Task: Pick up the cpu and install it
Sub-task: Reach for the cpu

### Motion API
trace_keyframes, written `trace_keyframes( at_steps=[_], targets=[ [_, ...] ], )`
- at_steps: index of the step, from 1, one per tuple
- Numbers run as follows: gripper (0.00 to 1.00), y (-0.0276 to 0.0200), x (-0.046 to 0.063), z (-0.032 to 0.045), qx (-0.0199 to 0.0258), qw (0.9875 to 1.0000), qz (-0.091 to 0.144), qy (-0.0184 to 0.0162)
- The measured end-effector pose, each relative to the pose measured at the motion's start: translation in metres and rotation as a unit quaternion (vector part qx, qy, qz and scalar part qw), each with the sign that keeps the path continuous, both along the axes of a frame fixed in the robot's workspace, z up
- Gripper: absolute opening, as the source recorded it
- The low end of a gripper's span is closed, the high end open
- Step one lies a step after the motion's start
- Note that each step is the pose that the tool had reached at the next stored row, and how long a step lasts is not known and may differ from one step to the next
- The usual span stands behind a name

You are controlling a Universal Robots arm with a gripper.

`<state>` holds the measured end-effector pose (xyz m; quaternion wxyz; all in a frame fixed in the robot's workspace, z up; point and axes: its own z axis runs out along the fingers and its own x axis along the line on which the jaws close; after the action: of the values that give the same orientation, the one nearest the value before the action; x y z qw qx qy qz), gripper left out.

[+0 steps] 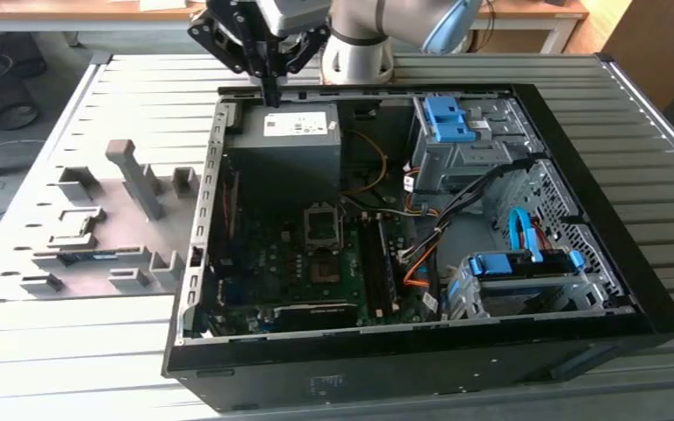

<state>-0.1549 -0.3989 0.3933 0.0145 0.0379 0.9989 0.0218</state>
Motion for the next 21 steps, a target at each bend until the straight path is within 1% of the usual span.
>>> trace_keyframes(
  at_steps=[5,7,21],
  targets=[
    [0.1,0.0,-0.016,0.0,0.0,1.0,0.0,-0.0011],
    [0.1,0.0,-0.021,0.0,0.0,1.0,0.0,-0.0011],
    [0.1,0.0,-0.032,0.0,-0.0001,1.0,0.0,-0.0011]
  ],
)
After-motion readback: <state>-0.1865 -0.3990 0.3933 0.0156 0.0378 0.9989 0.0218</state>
